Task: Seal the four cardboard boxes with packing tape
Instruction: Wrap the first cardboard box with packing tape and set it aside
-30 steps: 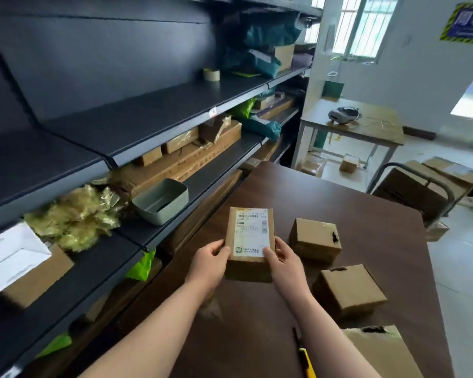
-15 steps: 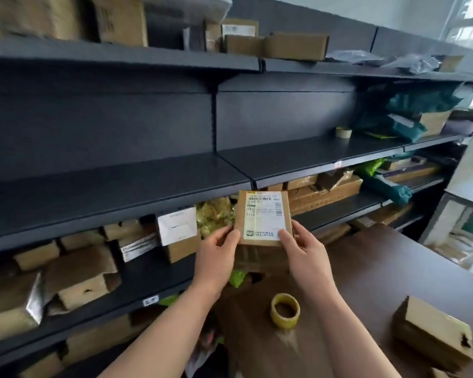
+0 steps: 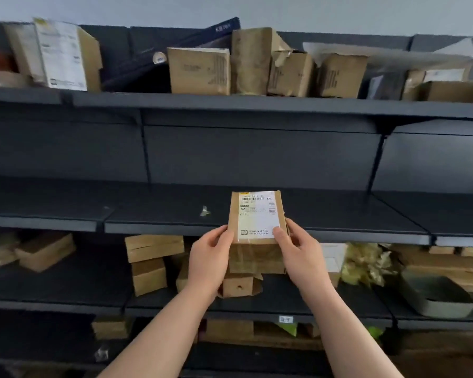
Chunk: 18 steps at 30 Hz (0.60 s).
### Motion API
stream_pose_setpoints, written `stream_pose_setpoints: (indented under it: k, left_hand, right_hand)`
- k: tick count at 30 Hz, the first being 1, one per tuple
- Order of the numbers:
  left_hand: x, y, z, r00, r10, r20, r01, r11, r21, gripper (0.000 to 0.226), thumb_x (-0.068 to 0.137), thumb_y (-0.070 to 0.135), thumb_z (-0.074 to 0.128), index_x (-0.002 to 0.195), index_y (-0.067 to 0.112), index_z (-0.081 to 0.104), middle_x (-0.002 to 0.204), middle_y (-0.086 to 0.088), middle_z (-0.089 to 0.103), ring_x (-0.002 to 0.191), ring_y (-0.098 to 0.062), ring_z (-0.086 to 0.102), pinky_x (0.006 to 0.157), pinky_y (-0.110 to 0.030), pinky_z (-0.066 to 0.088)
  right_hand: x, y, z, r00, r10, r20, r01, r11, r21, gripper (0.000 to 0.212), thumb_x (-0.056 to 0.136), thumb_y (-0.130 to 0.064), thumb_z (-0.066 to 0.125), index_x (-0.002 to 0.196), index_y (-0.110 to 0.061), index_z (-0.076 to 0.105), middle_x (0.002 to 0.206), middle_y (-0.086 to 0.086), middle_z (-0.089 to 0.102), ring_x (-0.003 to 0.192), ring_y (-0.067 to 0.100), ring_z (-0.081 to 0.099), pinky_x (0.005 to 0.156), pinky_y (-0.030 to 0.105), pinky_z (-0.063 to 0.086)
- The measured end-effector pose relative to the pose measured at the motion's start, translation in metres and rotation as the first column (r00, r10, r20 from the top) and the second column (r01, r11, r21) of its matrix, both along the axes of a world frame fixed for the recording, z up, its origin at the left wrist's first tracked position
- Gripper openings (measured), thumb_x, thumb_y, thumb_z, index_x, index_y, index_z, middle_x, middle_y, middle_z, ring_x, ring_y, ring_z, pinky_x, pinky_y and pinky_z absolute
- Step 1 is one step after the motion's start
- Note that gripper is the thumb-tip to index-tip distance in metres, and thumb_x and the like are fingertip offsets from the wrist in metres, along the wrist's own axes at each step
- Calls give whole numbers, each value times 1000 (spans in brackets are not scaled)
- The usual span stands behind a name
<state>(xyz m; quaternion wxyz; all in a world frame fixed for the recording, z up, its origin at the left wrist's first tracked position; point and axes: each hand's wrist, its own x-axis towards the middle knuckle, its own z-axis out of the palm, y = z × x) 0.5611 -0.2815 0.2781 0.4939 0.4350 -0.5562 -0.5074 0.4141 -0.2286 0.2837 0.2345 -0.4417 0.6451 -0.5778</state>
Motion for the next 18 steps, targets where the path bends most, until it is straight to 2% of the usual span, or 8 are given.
stream_pose_setpoints:
  k: [3,6,8,11,14,18]
  left_hand:
    - [64,-25,8,996,89,-9,-89,996,-2,25,95,37,54,116,28,65,106,10,70,102,-9,65,89,-38,55]
    - [123,-47,15,983,180,-22,-180,984,0,22,95,35,55,112,29,67,103,11,71,98,-8,66,84,-33,56]
    - [158,-61,18,968,250,-24,-250,968,7,20,94,36,57,109,31,67,102,11,71,97,-8,66,85,-35,56]
    - [203,-87,22,933,359,-37,-358,933,23,30,93,36,58,121,26,62,106,10,68,99,-7,63,88,-35,54]
    - [241,-118,23,899,436,-48,-434,899,50,26,94,33,58,119,25,62,105,8,67,98,-8,63,87,-34,55]
    - [280,-166,23,867,497,-46,-494,867,63,26,92,37,59,114,26,66,104,5,70,100,-15,65,89,-43,55]
  right_hand:
    - [58,-44,2,996,86,-33,-86,996,15,44,95,-50,50,138,-40,47,126,-18,60,112,7,57,91,36,55]
    - [114,-84,5,984,176,-31,-175,984,25,45,95,-51,50,139,-40,46,129,-17,57,118,9,55,95,40,53]
    - [148,-109,9,969,246,-22,-246,969,29,47,96,-49,49,141,-37,45,130,-17,57,117,8,56,95,38,53]
    - [194,-146,13,942,333,-31,-332,943,34,47,97,-47,49,142,-35,44,125,-20,58,109,4,57,90,30,53]
    - [233,-187,14,923,382,-41,-380,923,55,50,96,-51,47,144,-35,42,134,-14,55,117,7,53,98,36,50]
    - [274,-240,18,887,462,5,-462,886,45,50,97,-49,46,144,-33,42,135,-11,55,113,8,54,96,39,52]
